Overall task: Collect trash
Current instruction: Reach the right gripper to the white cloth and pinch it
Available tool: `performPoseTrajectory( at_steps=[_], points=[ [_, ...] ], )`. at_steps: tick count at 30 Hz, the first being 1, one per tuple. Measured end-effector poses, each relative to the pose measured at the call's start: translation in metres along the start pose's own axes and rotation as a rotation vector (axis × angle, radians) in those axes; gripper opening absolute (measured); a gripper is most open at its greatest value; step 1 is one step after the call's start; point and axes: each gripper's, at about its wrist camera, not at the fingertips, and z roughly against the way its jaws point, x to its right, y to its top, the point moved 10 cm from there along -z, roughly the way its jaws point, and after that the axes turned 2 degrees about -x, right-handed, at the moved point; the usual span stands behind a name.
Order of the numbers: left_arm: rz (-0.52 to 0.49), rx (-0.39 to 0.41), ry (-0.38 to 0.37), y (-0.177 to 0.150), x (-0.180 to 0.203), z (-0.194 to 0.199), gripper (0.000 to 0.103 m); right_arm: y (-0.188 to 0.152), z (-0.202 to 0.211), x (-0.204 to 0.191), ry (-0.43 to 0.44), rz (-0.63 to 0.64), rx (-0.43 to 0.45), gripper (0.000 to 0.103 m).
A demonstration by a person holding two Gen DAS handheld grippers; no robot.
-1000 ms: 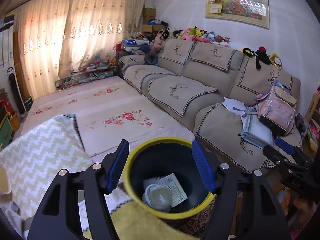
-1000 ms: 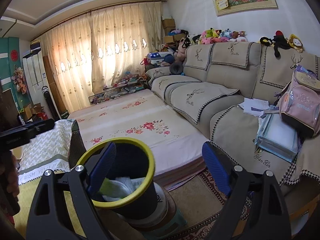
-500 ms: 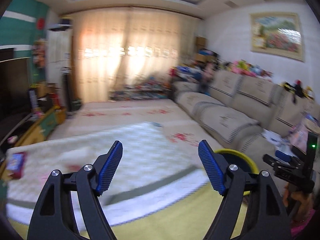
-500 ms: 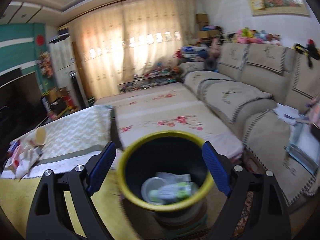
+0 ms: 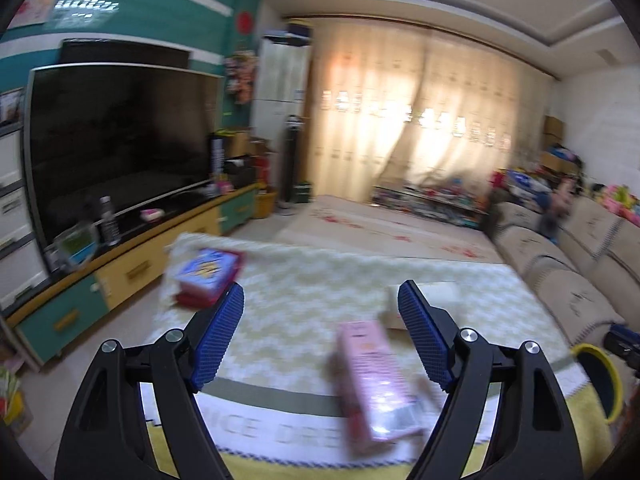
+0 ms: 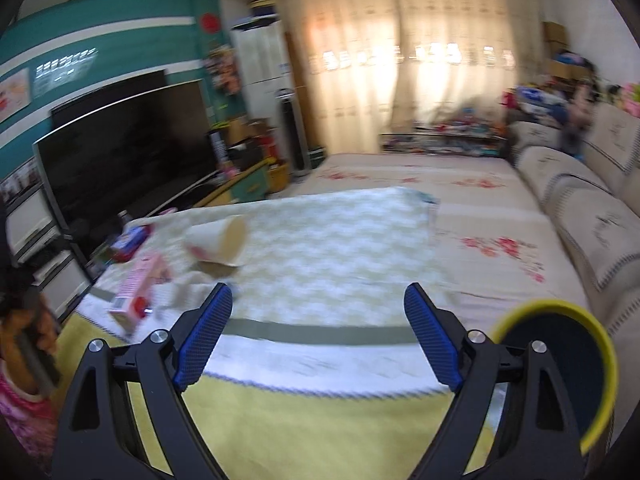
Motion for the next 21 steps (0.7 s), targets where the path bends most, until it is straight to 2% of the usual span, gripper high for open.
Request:
performPoseTrajectory(
  at_steps=[2, 4, 10, 13, 18, 21],
  points=[
    [0.017, -0.006, 0.026, -0.008, -0.012, -0.01, 0.079, 0.005, -0.016, -0.03, 0.044, 0.049, -0.005, 0.083],
    [0.033, -0.02, 0.019, -0.015, -0.015, -0.014, 0.079, 0.006, -0.033, -0.056, 0.093, 0.092, -0.025, 0.083],
    [0.035, 0.036, 0.067, -0.014, -0.022, -0.01, 0.084, -0.008, -0.079, -0.115, 0.192, 0.217, -0.102, 0.083],
    [0.059, 0.028, 0.063, -0.017, -0.026, -0.009, 0.085, -0.021, -0.092, -0.128, 0.198, 0.263, -0.139, 0.083],
    [0.037, 0.042, 0.073, -0.015, -0.017, -0.003, 0.085, -0.035, -0.108, -0.136, 0.206, 0.278, -0.204, 0.083],
    [0.015, 0.058, 0.082, -0.014, -0.014, 0.001, 0.087, -0.044, -0.116, -0.137, 0.219, 0.269, -0.243, 0.079]
  ],
)
